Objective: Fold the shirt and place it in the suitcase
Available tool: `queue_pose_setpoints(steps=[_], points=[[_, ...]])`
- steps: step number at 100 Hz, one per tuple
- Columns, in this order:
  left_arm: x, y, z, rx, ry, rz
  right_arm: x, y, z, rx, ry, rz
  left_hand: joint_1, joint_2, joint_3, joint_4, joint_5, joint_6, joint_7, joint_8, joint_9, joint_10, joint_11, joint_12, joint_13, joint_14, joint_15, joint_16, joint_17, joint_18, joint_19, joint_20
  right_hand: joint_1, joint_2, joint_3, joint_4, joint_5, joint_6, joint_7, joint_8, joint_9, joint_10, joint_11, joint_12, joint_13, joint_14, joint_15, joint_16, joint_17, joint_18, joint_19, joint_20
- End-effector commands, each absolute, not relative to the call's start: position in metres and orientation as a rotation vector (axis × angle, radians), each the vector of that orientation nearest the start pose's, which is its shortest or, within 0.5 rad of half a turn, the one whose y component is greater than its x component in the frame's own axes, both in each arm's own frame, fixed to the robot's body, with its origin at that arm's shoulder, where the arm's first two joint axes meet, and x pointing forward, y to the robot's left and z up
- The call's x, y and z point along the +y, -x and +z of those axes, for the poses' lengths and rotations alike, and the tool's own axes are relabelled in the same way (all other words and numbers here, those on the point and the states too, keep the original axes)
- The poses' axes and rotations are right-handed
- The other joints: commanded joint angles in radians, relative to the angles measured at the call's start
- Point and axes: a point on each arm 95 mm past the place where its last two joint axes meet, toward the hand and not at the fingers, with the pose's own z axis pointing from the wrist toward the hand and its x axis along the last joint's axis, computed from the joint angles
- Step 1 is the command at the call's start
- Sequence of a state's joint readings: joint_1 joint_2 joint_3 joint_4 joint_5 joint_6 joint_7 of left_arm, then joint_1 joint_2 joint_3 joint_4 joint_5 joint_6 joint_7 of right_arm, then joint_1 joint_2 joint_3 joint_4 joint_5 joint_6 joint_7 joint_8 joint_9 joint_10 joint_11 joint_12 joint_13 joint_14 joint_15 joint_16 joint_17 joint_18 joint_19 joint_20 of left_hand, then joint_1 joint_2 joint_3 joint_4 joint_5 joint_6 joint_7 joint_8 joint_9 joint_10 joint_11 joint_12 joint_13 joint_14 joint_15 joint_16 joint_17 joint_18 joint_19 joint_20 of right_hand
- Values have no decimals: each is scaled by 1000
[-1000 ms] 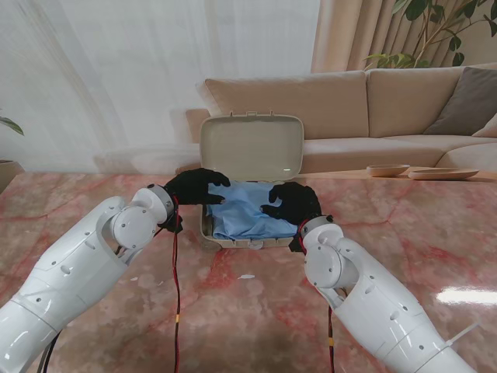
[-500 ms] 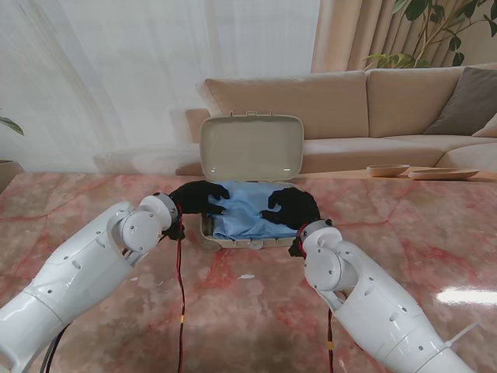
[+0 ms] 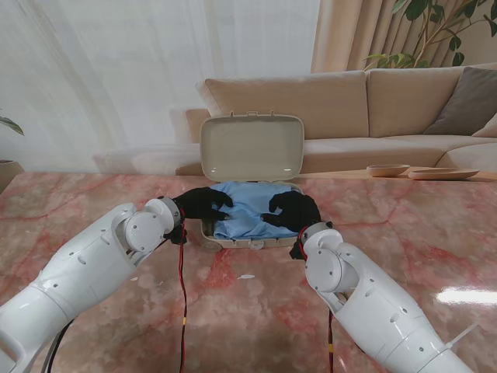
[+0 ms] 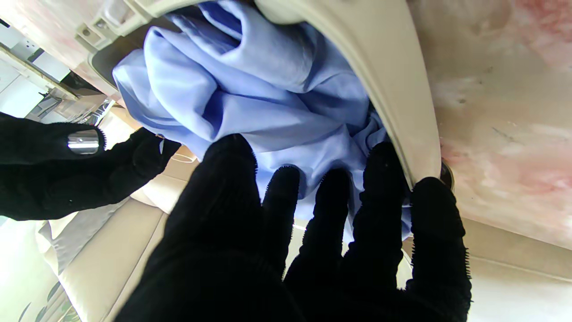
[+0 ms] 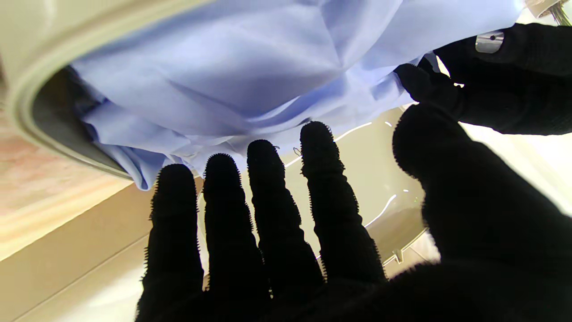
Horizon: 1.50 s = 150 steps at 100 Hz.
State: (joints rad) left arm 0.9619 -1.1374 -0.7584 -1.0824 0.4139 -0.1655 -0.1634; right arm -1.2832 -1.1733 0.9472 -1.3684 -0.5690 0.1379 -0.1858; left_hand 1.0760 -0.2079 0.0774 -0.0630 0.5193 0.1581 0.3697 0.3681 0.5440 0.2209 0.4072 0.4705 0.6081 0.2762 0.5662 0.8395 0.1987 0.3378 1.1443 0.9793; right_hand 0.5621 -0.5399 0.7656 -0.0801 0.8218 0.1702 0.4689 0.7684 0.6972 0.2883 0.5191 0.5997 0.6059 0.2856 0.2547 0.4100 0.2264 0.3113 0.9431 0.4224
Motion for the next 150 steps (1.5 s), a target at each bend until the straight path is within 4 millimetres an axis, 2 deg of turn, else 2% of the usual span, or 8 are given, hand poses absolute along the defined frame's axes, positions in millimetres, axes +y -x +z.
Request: queue_pose_setpoints(steps=[1,37,58,74,91,97,113,150], points=[[-55,-515,-323,1788,1501,-1671,53,-456,-335,1250,-1555,1651,34,39,-36,20,9,-17,-8,9,35,2,4,11,-32,35,-7,-5,-18,-1,-2,-13,5,12,-16,44,12,-17,0,0,10,-2,-8,-14,-4,-6,0,5,-20,-10,-13,-10],[-48,-502,-286,1616,1452,-1770,38,-458,-316,1139,-1529,1665,51,40,-59,21,12,-16,-5,10,38,0,3,11,-32,34,-12,-9,-18,-2,-2,-14,-1,20,-20,44,-1,-21,-7,-2,-6,-5,-17,-17,9,-8,8,11,-14,-4,-8,-4],[-27,-488,-275,1529,1499,-1731,19,-461,-311,1069,-1526,1627,50,55,-76,21,27,-12,-5,10,41,8,-3,8,-35,40,-17,-12,-18,-3,-3,-15,-23,48,-45,45,-86,13,-58,-20,-61,3,-39,-25,12,-7,21,23,-19,4,-1,12],[-8,-477,-281,1455,1598,-1673,5,-462,-315,1027,-1549,1581,34,88,-95,17,47,10,-25,0,42,20,-15,4,-42,53,-23,-16,-25,1,-21,-25,-66,110,-113,47,-157,69,-137,-47,-138,27,-61,-37,-4,-5,32,42,-25,-2,2,44],[3,-470,-295,1394,1749,-1629,-4,-463,-322,999,-1590,1513,25,115,-103,14,67,45,-58,-13,36,32,-28,2,-55,70,-28,-19,-41,8,-27,-28,-86,164,-197,50,-155,88,-159,-50,-149,42,-71,-44,-11,7,58,61,-22,-7,18,77],[5,-469,-300,1371,1800,-1619,-7,-463,-325,997,-1609,1491,24,121,-105,14,75,53,-69,-17,32,47,-32,2,-60,78,-28,-20,-45,11,-26,-28,-95,177,-211,49,-158,89,-162,-51,-153,45,-75,-45,-16,9,60,62,-25,-8,19,79],[6,-469,-311,1345,1901,-1593,-12,-465,-334,1001,-1646,1432,21,134,-107,13,78,63,-92,-23,23,51,-38,2,-72,88,-25,-20,-56,16,-23,-27,-107,205,-246,50,-159,95,-167,-55,-157,51,-84,-47,-20,15,68,68,-28,-7,23,87],[3,-468,-329,1351,1982,-1554,-21,-466,-356,1035,-1743,1335,20,143,-109,13,88,66,-109,-20,20,55,-39,4,-78,97,-16,-21,-62,18,-17,-27,-95,230,-284,54,-130,87,-158,-56,-151,55,-97,-46,-24,22,75,74,-31,-4,23,95]])
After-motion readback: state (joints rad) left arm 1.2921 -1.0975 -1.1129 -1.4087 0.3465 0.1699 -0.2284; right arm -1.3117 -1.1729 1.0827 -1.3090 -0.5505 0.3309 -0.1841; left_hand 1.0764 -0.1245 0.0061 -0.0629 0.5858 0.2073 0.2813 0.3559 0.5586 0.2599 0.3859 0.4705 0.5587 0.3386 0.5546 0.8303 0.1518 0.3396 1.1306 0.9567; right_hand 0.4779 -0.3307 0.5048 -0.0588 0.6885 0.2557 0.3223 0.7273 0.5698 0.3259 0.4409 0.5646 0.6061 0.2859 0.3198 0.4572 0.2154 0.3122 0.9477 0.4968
